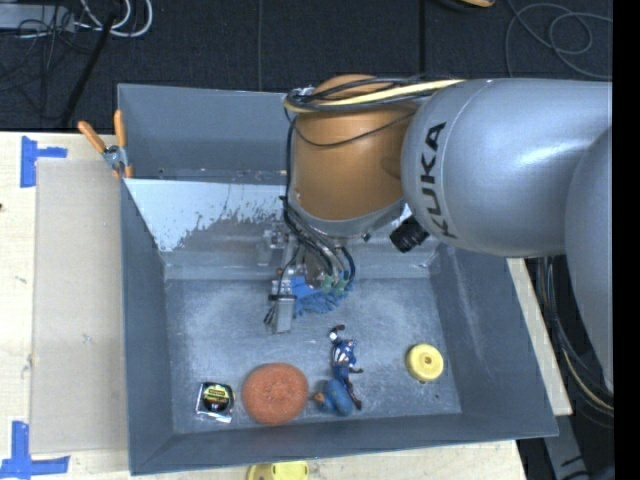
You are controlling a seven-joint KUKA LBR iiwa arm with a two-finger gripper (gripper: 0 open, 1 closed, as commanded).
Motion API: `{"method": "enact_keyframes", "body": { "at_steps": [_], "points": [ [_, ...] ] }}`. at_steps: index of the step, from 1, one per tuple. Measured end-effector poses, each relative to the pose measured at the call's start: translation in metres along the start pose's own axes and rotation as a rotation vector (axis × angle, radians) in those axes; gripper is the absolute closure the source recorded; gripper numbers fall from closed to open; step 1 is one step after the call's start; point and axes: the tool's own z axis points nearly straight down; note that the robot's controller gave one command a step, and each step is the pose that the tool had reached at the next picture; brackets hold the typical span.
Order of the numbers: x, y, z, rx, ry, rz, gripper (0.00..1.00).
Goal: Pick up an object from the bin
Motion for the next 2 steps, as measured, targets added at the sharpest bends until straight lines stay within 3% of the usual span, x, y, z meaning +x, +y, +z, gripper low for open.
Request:
{"method": "enact_keyframes", "body": {
  "at_steps": [1, 2],
  "points": [
    [-0.001, -0.001, -0.005, -0.001, -0.008, 0.003, 0.00],
    [0.016, -0.028, 0.039, -0.003, -0.014, -0.011, 0.00]
  ]
}}
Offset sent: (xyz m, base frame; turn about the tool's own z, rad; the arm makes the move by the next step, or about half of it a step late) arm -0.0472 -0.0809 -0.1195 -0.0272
